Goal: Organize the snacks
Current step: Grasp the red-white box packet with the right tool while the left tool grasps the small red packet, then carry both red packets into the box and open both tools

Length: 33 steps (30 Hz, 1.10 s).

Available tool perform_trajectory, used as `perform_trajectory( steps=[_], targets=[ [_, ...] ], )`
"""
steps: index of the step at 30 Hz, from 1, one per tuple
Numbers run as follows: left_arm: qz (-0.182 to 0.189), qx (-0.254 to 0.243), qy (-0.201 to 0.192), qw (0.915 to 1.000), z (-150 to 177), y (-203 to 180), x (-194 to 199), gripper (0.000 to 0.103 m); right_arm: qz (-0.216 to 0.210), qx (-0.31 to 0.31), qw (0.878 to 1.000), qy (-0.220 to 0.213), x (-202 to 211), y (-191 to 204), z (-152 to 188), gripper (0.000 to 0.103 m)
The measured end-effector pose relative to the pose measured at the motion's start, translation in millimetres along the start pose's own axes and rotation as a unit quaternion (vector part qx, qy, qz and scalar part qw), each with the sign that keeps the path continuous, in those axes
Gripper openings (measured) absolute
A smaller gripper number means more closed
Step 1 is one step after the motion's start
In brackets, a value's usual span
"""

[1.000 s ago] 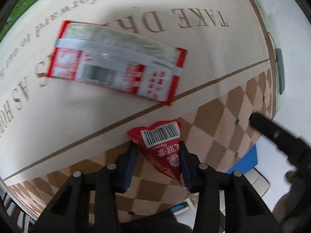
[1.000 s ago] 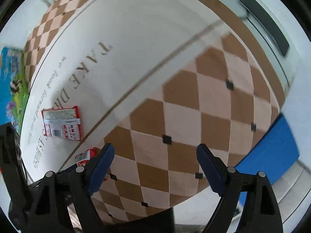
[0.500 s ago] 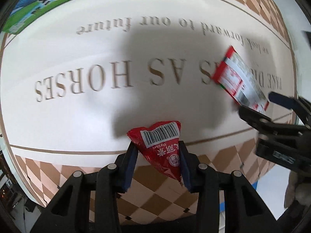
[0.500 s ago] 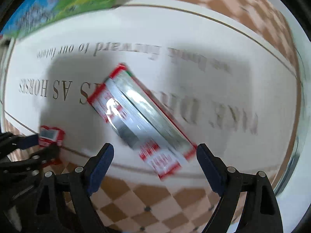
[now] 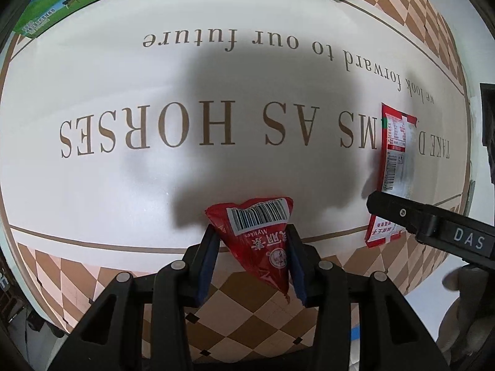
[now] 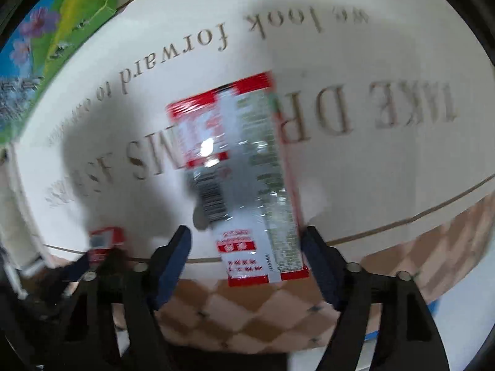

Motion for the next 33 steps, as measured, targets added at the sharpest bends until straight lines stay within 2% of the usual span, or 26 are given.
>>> perform_trajectory(
  steps=[4, 7, 8, 9, 10, 14, 23, 28, 33],
  targets=[
    [-0.008, -0.012, -0.004, 0.9999, -1, -3, -1, 0.038, 0.018, -0.005, 1.000, -0.017, 3, 3, 0, 0.084],
    [-0.012, -0.023, -0.008, 0.9996, -13, -6, 6, 0.037, 0.083, -0.003, 0.995, -0.050, 0, 21, 0, 0.082],
    [-0.013, -0.025, -0.011, 0.9995, -13, -10, 5, 0.037, 0.090, -0.009, 0.993, -0.070, 2, 27, 3, 0.080],
    [-0.015, -0.025, -0.014, 0.9995, -13, -13, 4, 0.036, 0.091, -0.013, 0.993, -0.078, 3, 31, 5, 0.071],
    [-0.017, -0.024, -0.017, 0.9994, -13, -12, 5, 0.036, 0.092, -0.014, 0.992, -0.085, 6, 36, 7, 0.052],
    [-0.013, -0.017, -0.025, 0.9995, -18, -4, 15, 0.036, 0.105, 0.001, 0.990, -0.091, 8, 54, 15, 0.047],
    [0.018, -0.011, -0.065, 0.9976, -23, -3, 74, 0.036, 0.053, 0.009, 0.992, -0.111, 38, 69, 34, 0.043],
    [0.061, -0.009, -0.100, 0.9931, -29, 0, 137, 0.036, 0.011, 0.029, 0.989, -0.145, 90, 85, 46, 0.043],
    [0.100, -0.007, -0.151, 0.9834, -52, 12, 204, 0.036, -0.029, 0.056, 0.979, -0.193, 157, 108, 41, 0.043]
  ],
)
Point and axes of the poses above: each gripper's, at about its wrist camera, not at the fingertips, and x roughly against the way its jaws point, y to its left, z to its underside, the point moved 1 cm from there along -x, roughly the way its jaws point, and after that the axes turned 11 degrees about x, right-handed, at the moved point
